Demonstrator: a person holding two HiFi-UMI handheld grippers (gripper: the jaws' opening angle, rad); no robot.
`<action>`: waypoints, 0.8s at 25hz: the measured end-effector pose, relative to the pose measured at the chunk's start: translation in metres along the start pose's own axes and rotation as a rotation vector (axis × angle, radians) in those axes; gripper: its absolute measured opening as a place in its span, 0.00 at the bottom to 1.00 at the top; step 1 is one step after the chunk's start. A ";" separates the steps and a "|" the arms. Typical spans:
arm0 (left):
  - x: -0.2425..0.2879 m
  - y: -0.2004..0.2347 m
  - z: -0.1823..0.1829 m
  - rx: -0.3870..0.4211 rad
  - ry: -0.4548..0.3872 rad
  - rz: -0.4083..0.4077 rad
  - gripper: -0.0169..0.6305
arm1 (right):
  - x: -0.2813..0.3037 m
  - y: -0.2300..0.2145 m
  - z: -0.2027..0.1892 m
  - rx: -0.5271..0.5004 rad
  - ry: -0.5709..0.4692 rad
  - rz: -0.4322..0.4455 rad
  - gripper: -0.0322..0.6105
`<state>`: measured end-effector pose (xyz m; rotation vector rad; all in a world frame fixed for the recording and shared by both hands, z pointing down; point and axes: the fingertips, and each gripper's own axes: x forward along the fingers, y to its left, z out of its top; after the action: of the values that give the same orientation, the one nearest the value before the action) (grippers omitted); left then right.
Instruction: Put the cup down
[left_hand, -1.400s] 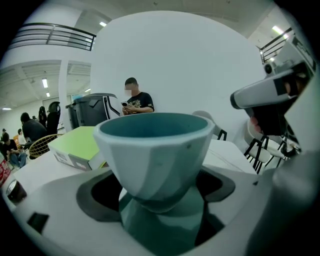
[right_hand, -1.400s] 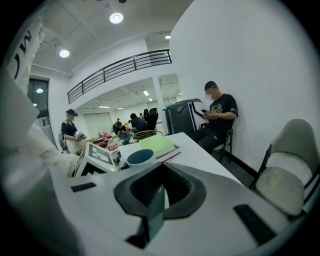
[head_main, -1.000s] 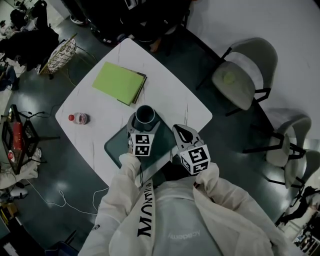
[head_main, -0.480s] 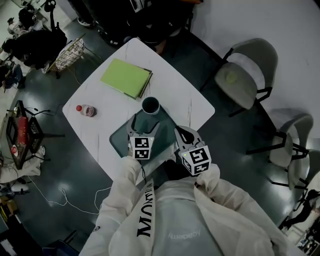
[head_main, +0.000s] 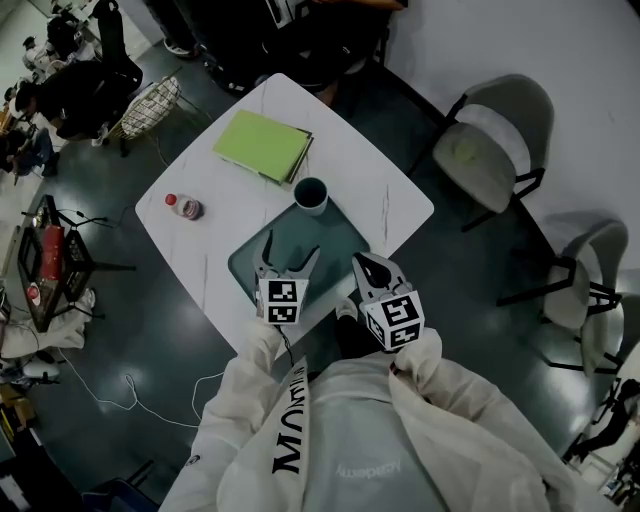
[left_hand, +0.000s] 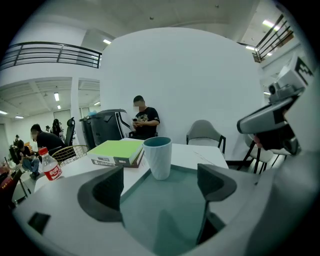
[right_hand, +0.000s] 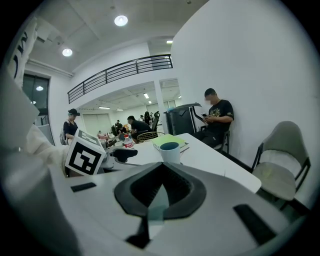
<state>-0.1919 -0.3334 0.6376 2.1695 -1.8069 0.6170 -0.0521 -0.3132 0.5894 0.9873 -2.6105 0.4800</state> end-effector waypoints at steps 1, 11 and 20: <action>-0.005 -0.002 0.000 0.002 -0.004 0.000 0.76 | -0.003 0.004 -0.002 -0.001 -0.001 0.001 0.06; -0.073 -0.011 -0.002 0.017 -0.051 0.009 0.73 | -0.038 0.054 -0.011 -0.019 -0.029 0.007 0.06; -0.134 -0.031 -0.007 0.030 -0.087 0.001 0.66 | -0.079 0.088 -0.020 -0.018 -0.066 -0.025 0.06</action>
<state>-0.1821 -0.2072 0.5828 2.2479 -1.8537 0.5619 -0.0521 -0.1976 0.5587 1.0457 -2.6528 0.4240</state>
